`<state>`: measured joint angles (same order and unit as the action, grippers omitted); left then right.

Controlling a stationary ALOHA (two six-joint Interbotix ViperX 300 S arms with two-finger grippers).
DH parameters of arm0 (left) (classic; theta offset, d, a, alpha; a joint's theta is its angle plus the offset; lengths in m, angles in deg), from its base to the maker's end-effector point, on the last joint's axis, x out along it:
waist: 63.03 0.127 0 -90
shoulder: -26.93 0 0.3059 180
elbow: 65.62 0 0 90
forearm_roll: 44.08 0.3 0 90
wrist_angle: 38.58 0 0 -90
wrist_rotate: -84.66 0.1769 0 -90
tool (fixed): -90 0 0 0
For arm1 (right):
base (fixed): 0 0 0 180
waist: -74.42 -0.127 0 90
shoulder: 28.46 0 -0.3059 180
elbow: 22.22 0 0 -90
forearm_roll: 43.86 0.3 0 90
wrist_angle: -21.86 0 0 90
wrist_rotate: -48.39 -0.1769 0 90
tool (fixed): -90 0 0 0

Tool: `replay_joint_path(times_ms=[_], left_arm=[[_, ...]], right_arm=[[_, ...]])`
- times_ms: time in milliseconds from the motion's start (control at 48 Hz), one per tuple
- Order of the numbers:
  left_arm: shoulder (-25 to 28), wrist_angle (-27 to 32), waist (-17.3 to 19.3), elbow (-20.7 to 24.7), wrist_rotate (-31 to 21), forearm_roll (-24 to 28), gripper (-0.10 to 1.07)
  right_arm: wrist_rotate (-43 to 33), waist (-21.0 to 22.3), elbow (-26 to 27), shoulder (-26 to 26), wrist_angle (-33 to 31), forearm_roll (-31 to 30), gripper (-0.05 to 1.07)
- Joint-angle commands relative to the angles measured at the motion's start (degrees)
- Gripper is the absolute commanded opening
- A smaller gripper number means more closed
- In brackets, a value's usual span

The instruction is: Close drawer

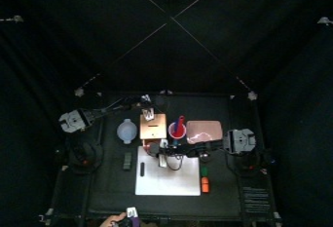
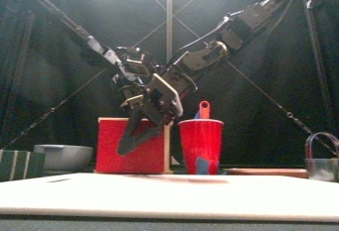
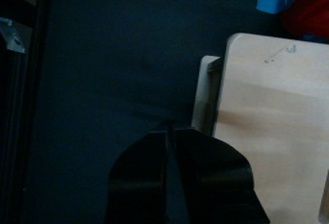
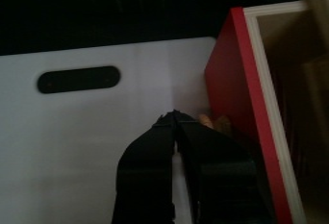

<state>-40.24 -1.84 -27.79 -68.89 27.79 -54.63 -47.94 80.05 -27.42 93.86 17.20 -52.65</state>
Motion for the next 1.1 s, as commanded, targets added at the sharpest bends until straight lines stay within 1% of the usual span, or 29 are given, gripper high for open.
replay_joint_path(times_ms=[0,125,250,396,625,750,896,1083], left_arm=[[-0.4,-0.7,-0.2,0.4,0.1,0.0,0.49],[-0.4,-2.3,-0.2,0.1,0.4,0.0,0.49],[-0.4,-3.3,-0.3,0.2,1.4,0.5,0.49],[-0.4,-3.8,-0.4,0.5,2.8,0.4,0.49],[-0.2,-3.4,-2.3,0.8,6.5,-2.0,0.49],[-0.2,-2.9,-2.7,0.6,8.3,-3.7,0.49],[0.0,-2.8,-3.4,0.5,9.7,-4.8,0.49],[0.0,-2.8,-3.9,0.5,9.8,-4.8,0.49]], right_arm=[[0.2,2.7,2.7,-0.6,0.1,-1.9,0.19],[0.2,4.0,5.0,1.2,-0.5,-3.4,0.19],[0.2,3.7,6.9,2.1,-2.5,-3.7,0.19],[0.1,3.6,7.4,2.1,-2.9,-3.5,0.19],[0.0,1.0,8.3,2.5,-3.1,-1.8,0.19],[0.2,0.3,9.0,3.1,-3.3,-2.2,0.19],[0.1,0.7,9.2,3.3,-3.3,-3.1,0.19],[0.2,3.4,10.1,3.9,-3.3,-5.5,0.19]])
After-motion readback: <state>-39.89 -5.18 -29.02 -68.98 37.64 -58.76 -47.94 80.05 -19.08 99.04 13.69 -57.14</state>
